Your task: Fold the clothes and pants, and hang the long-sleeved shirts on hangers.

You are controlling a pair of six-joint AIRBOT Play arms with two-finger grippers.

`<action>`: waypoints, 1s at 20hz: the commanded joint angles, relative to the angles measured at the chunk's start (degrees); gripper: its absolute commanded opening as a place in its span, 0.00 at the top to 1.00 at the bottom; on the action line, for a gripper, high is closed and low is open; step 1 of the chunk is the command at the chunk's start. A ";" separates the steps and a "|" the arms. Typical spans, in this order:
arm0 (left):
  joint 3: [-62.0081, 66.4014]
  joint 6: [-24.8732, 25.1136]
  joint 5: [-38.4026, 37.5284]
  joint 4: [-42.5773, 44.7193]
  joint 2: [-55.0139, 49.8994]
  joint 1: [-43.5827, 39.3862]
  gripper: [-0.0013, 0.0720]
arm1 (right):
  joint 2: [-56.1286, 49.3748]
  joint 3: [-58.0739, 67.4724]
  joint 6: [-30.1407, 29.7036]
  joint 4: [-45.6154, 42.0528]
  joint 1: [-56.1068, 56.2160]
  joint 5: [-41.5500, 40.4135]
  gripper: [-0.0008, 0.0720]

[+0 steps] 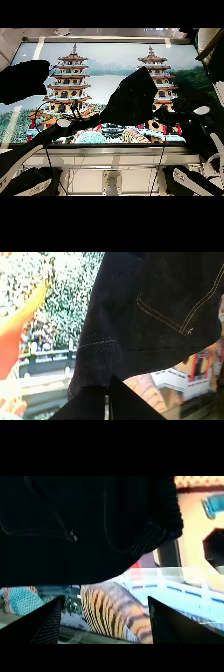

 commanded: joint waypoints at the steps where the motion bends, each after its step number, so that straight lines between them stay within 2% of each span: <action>1: 0.07 0.13 0.00 5.09 0.37 -0.04 0.96 | -4.74 -2.64 -1.38 5.09 0.09 -4.44 0.17; 6: 0.07 0.15 0.07 5.40 0.37 -0.04 0.96 | -7.63 -2.64 -2.80 6.05 0.09 -7.41 0.18; 9: 0.07 0.15 0.07 5.40 0.37 -0.04 0.96 | -9.97 -2.64 -6.67 9.97 0.09 -8.09 0.19; 10: 0.07 0.15 0.07 5.40 0.37 -0.04 0.96 | -10.49 -2.64 -7.65 11.56 0.09 -8.96 0.24; 14: 0.07 0.15 0.07 5.40 0.37 -0.04 0.96 | -11.13 -2.64 -9.86 14.34 0.09 -11.19 0.24; 16: 0.07 0.15 0.07 5.40 0.37 -0.04 0.96 | -11.43 -2.64 -10.14 14.32 0.39 -11.32 0.33; 17: 0.07 0.15 0.04 5.40 0.37 -0.04 0.96 | -11.43 -2.62 -10.21 14.38 0.98 -11.78 0.34; 18: 0.07 0.15 0.04 5.40 0.37 -0.04 0.96 | -11.43 -2.62 -10.23 14.38 1.84 -12.37 0.44; 20: 0.07 0.15 0.04 5.40 0.37 -0.04 0.96 | -11.43 -2.62 -10.16 14.45 4.00 -14.69 0.91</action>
